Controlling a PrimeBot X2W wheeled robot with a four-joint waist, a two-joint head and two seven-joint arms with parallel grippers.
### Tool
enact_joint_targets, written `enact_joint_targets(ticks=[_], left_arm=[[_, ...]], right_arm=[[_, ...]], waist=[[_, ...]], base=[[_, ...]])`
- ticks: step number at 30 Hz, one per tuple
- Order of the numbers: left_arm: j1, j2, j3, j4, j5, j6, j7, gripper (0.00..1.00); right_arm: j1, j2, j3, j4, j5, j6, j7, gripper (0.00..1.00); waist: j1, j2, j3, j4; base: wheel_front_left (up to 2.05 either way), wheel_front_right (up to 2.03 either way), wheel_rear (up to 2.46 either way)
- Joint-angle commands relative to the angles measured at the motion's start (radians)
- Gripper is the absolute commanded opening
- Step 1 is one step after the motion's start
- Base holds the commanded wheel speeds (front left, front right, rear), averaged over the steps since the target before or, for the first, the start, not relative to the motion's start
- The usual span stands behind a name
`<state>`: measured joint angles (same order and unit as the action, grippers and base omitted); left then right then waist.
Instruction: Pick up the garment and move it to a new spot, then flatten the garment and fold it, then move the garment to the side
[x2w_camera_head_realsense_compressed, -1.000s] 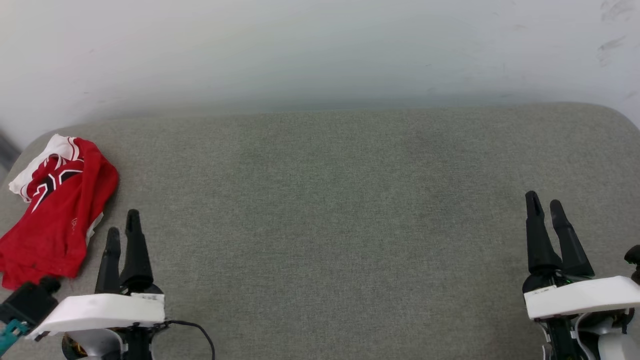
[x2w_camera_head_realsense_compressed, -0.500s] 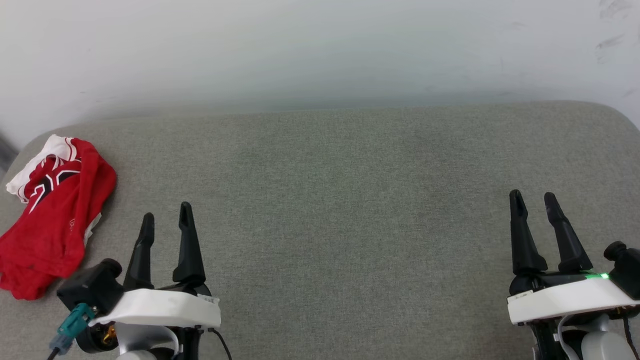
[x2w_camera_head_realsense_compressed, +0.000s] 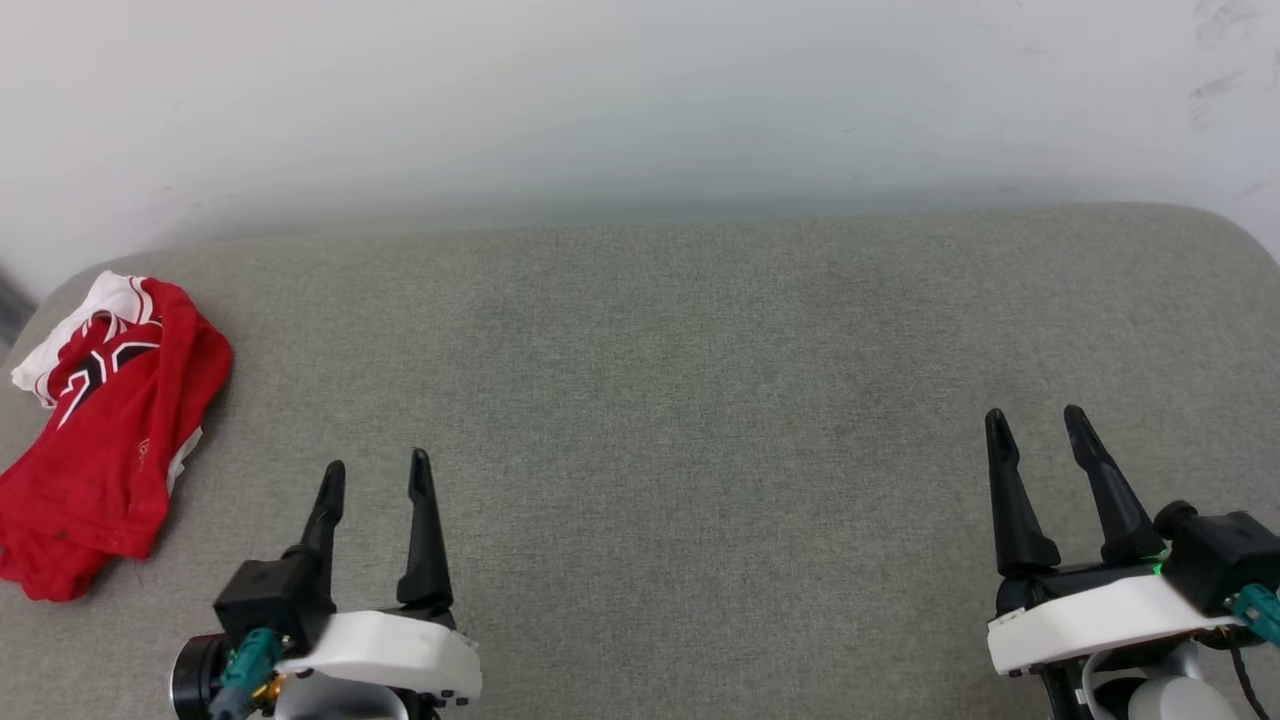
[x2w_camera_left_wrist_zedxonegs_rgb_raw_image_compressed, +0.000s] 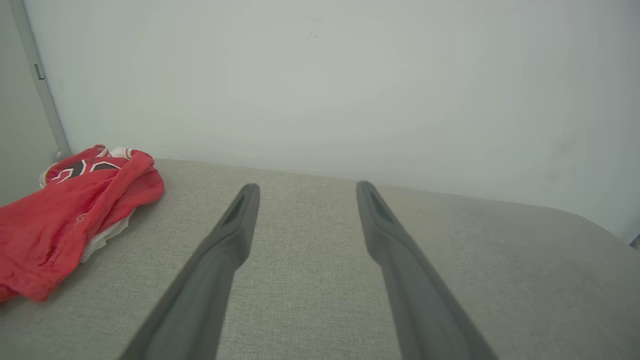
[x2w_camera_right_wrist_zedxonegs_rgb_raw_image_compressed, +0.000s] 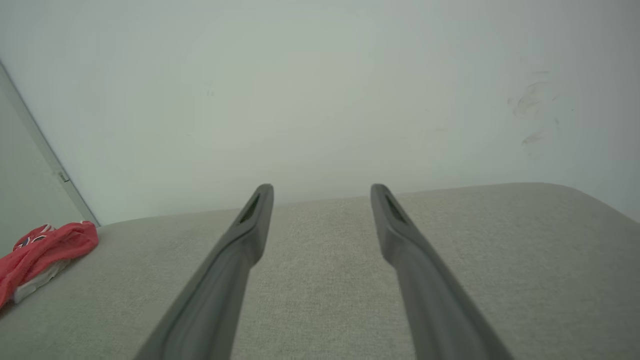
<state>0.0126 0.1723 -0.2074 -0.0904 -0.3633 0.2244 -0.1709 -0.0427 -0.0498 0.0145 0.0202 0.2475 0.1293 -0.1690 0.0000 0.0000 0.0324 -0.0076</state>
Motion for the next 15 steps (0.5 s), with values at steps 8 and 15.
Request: enact_joint_targets(ticks=[8,15], left_arm=[[-0.020,0.048,-0.077,-0.018,0.092,0.072,-0.025,1.00],[-0.010,0.039,-0.088,-0.022,0.090,0.055,-0.040,1.00]], right_arm=[[-0.005,-0.001,0.014,0.009,-0.101,0.002,-0.027,1.00],[-0.010,-0.001,0.038,-0.004,-0.131,0.002,-0.042,1.00]], waist=[[0.0000,0.0000,0.009,0.000],[0.0000,0.0000,0.010,-0.002]], base=[[0.00,0.00,0.00],[0.00,0.00,0.00]])
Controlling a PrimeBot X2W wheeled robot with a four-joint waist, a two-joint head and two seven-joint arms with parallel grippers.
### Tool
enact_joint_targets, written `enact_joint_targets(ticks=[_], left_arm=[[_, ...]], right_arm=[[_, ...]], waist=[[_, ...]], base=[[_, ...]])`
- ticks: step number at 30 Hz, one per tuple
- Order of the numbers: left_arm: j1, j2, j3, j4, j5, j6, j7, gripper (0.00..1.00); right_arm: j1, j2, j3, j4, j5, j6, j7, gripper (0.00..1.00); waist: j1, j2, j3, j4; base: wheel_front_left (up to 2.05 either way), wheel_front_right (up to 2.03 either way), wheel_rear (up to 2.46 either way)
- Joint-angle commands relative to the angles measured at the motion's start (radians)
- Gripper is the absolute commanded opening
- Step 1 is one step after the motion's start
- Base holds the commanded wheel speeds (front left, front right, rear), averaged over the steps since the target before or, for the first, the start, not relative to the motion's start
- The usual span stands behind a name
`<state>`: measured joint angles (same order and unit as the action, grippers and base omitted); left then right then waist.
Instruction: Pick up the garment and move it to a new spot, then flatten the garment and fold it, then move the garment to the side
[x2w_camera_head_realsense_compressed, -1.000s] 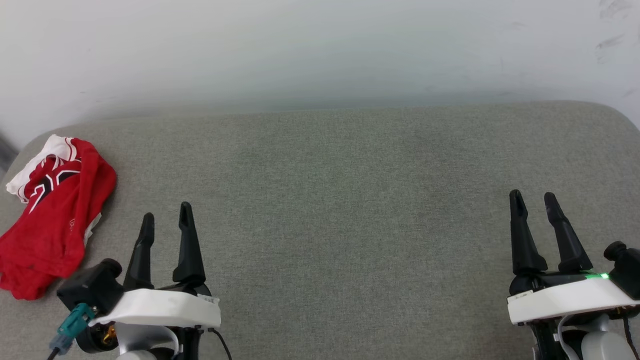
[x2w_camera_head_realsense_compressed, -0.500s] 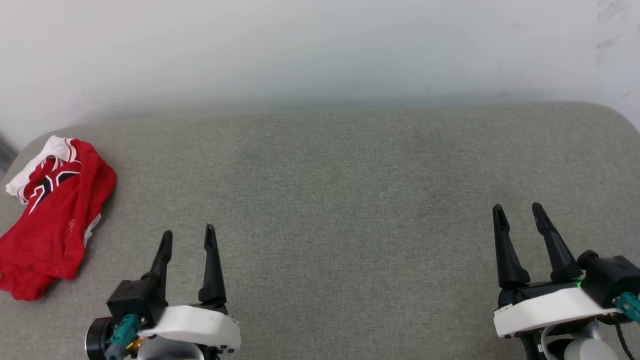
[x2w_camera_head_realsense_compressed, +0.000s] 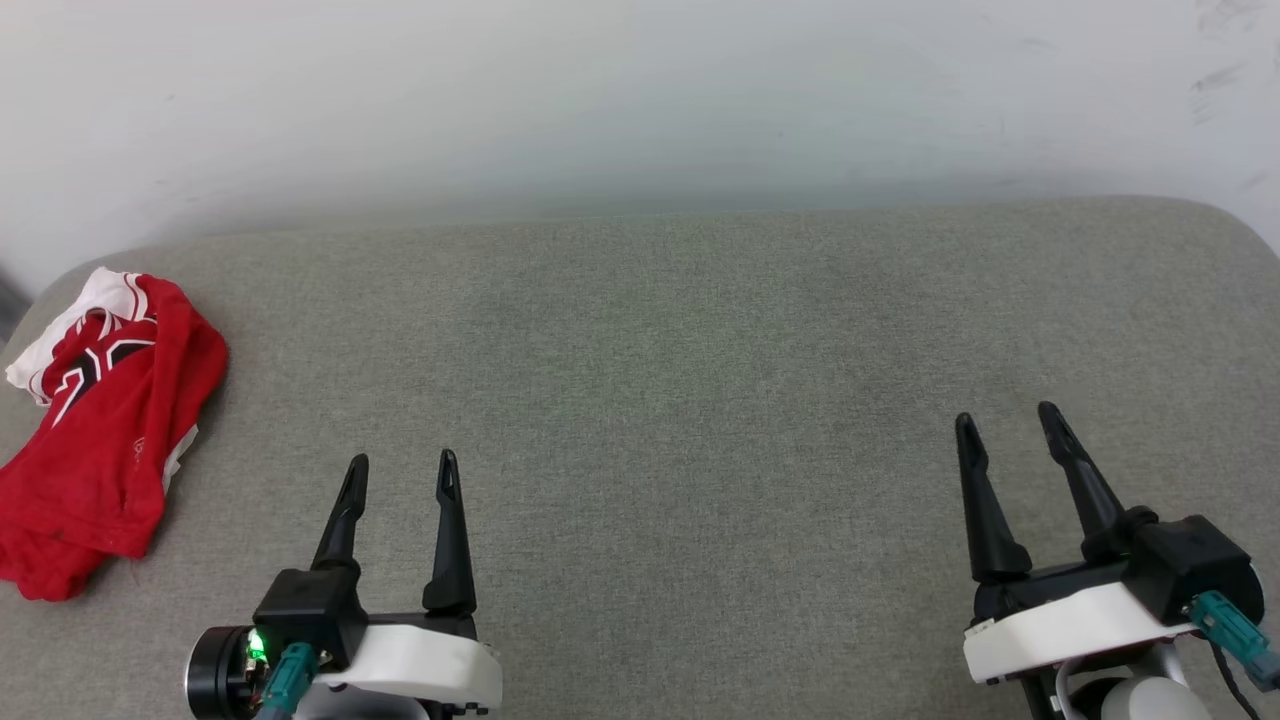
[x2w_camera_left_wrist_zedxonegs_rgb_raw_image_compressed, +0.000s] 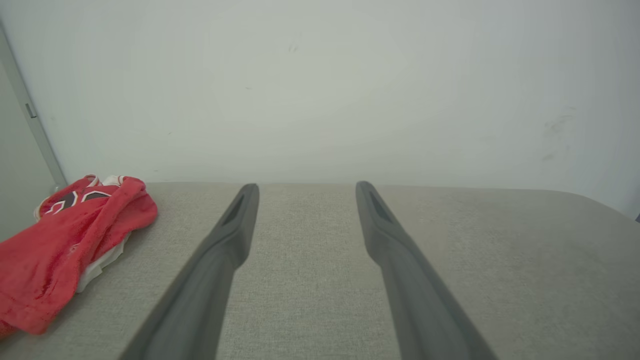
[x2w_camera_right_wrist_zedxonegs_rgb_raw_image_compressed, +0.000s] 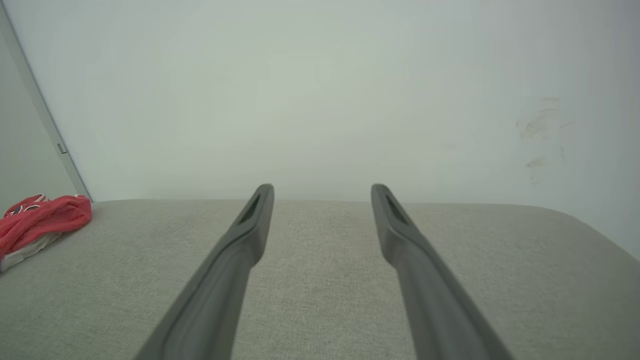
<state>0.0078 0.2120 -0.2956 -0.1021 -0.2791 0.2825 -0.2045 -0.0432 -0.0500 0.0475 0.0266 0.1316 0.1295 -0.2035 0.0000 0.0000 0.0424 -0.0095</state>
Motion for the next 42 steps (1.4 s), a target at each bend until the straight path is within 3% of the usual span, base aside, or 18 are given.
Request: enact_joint_targets(ticks=[1,10,16,22,31,42], left_arm=[[-0.001,-0.007,0.010,-0.012,0.004,-0.012,-0.009,1.00],[0.030,-0.078,0.121,-0.017,0.053,-0.136,-0.027,1.00],[0.048,-0.123,0.186,0.001,0.093,-0.245,-0.038,1.00],[0.059,-0.149,0.231,0.019,0.150,-0.318,-0.049,1.00],[0.062,-0.161,0.246,0.029,0.212,-0.360,-0.063,1.00],[0.060,-0.162,0.257,0.030,0.195,-0.366,-0.063,1.00]], right_arm=[[-0.009,-0.001,0.008,-0.013,-0.020,0.002,-0.009,1.00],[0.000,-0.001,-0.001,-0.025,-0.001,0.001,-0.028,1.00],[0.012,-0.001,0.004,-0.004,0.008,0.001,-0.038,1.00],[0.011,0.000,0.007,0.001,-0.012,0.001,-0.050,1.00],[0.019,0.000,0.002,0.008,-0.042,0.001,-0.064,1.00],[0.026,0.000,0.022,0.006,-0.033,0.001,-0.062,1.00]], waist=[[0.0000,0.0000,0.000,-0.001],[0.0000,0.0000,0.004,-0.005],[0.0000,0.0000,0.009,-0.006],[0.0000,0.0000,0.011,-0.009],[0.0000,0.0000,0.010,-0.003],[0.0000,0.0000,0.004,0.042]], base=[[0.00,0.00,0.00],[0.00,0.00,0.00],[0.00,0.00,0.00],[0.00,0.00,0.00],[0.00,0.00,0.00],[0.00,0.00,0.00]])
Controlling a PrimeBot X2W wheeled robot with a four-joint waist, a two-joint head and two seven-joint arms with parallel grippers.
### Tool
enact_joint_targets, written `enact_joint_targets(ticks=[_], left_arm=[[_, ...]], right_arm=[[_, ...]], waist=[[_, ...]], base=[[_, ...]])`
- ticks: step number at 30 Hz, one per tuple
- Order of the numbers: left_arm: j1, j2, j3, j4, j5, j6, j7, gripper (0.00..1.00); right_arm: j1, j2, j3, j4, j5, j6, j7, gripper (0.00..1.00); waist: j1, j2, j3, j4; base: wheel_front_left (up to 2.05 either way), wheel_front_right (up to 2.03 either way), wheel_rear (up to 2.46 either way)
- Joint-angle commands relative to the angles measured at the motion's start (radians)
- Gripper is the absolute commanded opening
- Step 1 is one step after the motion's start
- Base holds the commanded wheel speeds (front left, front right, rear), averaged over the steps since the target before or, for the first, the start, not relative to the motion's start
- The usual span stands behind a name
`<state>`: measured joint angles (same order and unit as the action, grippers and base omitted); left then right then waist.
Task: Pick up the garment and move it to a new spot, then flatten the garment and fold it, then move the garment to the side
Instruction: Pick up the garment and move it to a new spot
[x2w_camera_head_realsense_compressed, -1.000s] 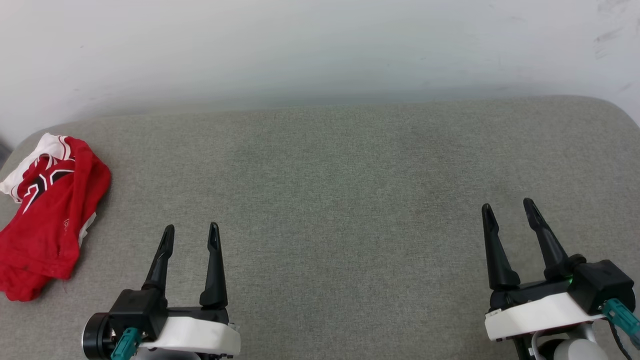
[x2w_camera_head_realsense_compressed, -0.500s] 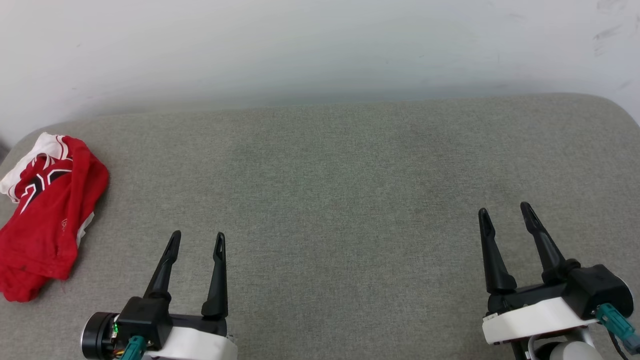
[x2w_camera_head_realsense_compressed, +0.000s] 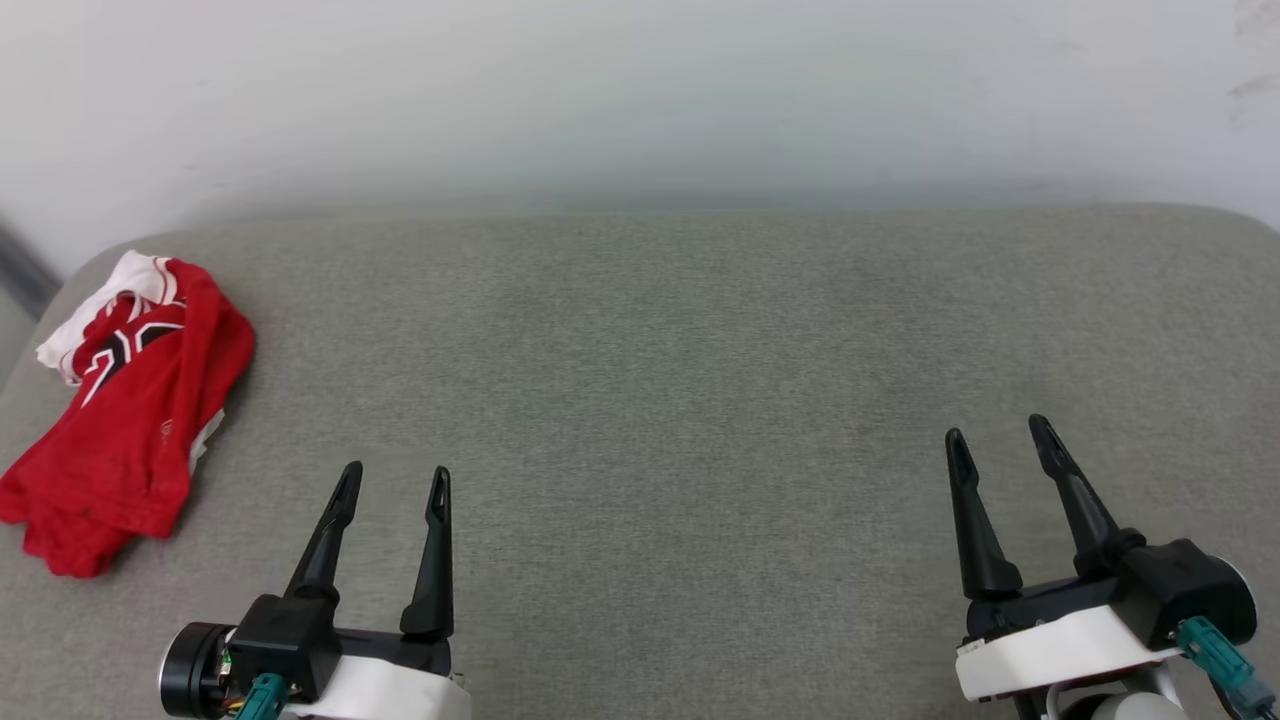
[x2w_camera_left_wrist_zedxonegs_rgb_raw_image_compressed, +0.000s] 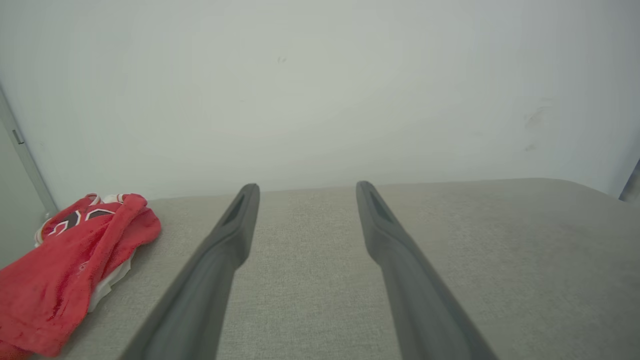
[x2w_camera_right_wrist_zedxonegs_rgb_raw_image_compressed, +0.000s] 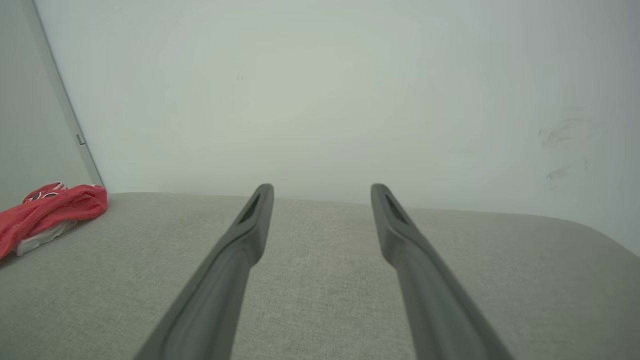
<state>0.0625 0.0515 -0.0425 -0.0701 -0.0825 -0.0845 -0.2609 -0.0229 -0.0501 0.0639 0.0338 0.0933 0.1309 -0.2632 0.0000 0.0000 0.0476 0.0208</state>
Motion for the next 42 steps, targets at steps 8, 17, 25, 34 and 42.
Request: enact_joint_targets(ticks=[8,17,25,34,42], left_arm=[[0.013,-0.001,0.024,-0.004,0.000,0.009,-0.006,1.00],[0.023,-0.001,0.044,-0.005,0.004,0.008,-0.005,1.00],[0.038,-0.002,0.065,-0.018,0.012,0.012,-0.005,1.00],[0.048,-0.001,0.069,-0.016,0.014,0.025,-0.005,1.00],[0.050,-0.001,0.066,-0.021,0.030,0.010,-0.005,1.00]], right_arm=[[0.017,0.000,0.026,0.005,-0.011,0.000,-0.002,1.00],[0.030,0.000,0.052,0.014,-0.010,0.000,-0.002,1.00],[0.038,0.000,0.078,0.021,0.007,0.000,-0.002,1.00],[0.042,0.000,0.085,0.012,0.022,0.000,-0.002,1.00],[0.044,0.000,0.094,0.014,0.022,0.000,-0.002,1.00]], waist=[[0.0000,0.0000,-0.006,0.100],[0.0000,0.0000,-0.017,0.215],[0.0000,0.0000,-0.031,0.317],[0.0000,0.0000,-0.030,0.391],[0.0000,0.0000,-0.035,0.421]], base=[[0.00,0.00,0.00],[0.00,0.00,0.00],[0.00,0.00,0.00],[0.00,0.00,0.00],[0.00,0.00,0.00]])
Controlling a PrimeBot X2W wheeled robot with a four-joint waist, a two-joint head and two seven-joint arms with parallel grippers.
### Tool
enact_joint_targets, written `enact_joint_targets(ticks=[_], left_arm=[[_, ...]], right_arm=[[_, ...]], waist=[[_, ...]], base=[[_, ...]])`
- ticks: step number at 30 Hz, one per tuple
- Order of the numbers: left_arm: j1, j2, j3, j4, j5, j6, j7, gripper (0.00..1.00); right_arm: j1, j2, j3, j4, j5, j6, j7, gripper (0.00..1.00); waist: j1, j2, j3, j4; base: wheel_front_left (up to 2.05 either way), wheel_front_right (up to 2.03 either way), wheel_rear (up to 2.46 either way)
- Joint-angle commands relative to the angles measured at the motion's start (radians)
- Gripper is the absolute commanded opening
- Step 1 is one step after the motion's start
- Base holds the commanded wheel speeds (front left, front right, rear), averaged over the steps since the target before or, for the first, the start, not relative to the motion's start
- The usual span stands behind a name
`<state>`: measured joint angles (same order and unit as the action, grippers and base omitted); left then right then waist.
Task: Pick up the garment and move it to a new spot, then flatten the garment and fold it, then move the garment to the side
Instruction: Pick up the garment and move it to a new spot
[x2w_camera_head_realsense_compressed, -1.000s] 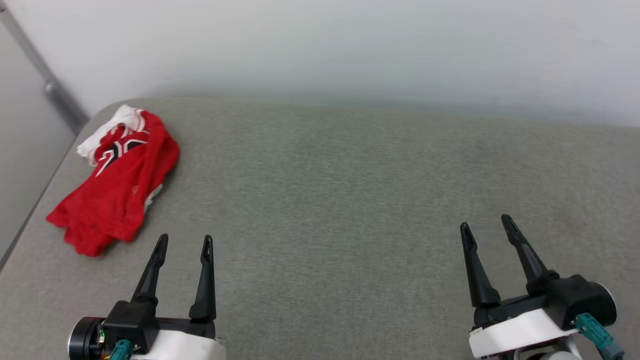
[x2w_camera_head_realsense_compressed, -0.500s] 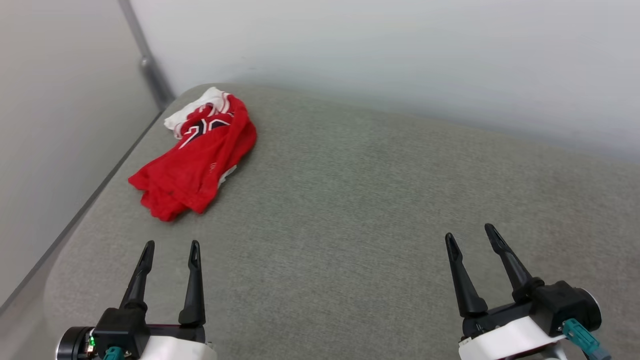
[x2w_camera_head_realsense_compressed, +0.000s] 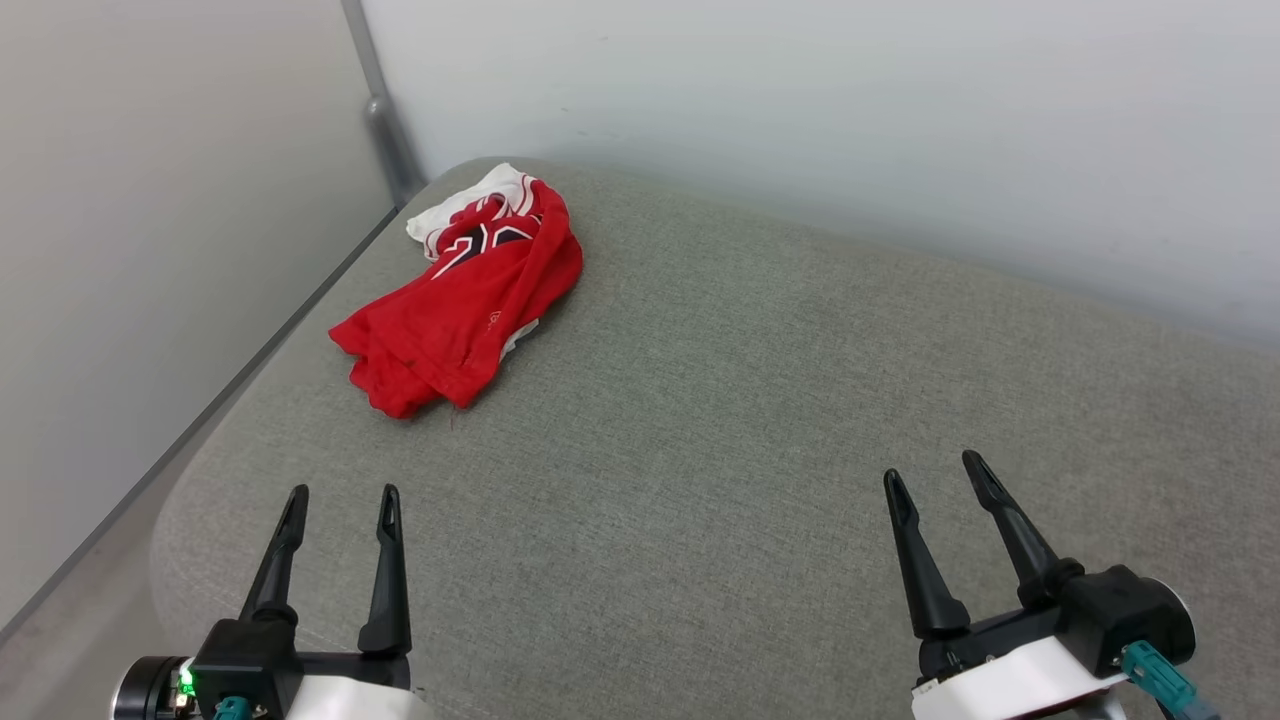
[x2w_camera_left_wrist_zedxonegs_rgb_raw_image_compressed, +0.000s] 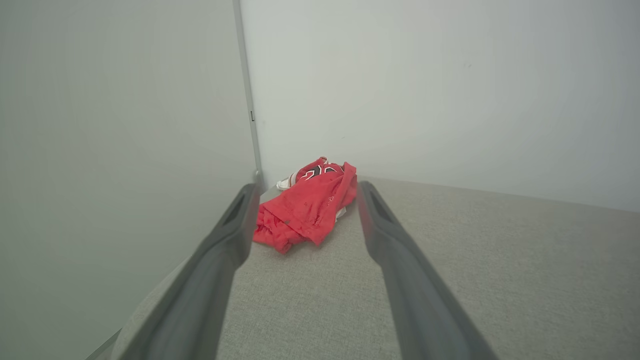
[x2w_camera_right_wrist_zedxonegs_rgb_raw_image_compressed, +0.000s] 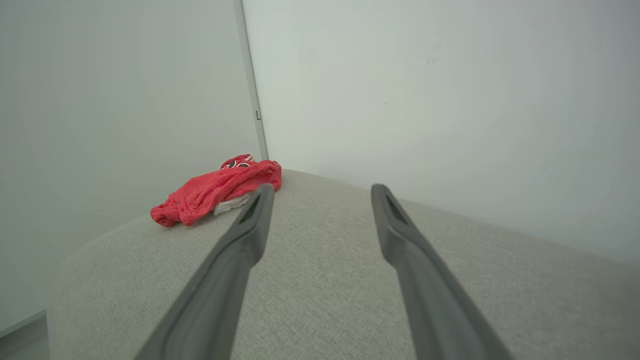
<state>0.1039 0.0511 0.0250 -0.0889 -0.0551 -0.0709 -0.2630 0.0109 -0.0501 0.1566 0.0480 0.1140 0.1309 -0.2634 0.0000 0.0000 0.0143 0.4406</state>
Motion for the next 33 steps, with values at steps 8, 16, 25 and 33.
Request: enact_joint_targets(ticks=[8,16,25,33], left_arm=[[0.013,-0.001,0.003,0.003,0.013,-0.017,-0.003,1.00],[0.000,-0.001,0.012,-0.009,0.019,-0.011,-0.003,1.00],[-0.138,0.015,0.034,0.030,-0.026,-0.037,-0.003,1.00],[-0.437,0.215,-0.030,0.244,-0.116,-0.059,-0.001,1.00]], right_arm=[[0.012,0.000,0.003,-0.014,0.019,0.000,-0.002,1.00],[-0.006,0.000,0.008,-0.026,0.005,0.000,-0.002,1.00],[-0.065,-0.022,-0.004,-0.058,-0.063,0.000,-0.002,1.00],[-0.137,-0.073,-0.031,-0.114,-0.079,0.000,-0.002,1.00]], waist=[[0.0000,0.0000,-0.009,0.008],[0.0000,0.0000,0.018,0.000],[0.0000,0.0000,0.174,-0.047],[0.0000,0.0000,0.359,-0.117]], base=[[0.00,0.00,0.00],[0.00,0.00,0.00],[0.00,0.00,0.00],[0.00,0.00,0.00]])
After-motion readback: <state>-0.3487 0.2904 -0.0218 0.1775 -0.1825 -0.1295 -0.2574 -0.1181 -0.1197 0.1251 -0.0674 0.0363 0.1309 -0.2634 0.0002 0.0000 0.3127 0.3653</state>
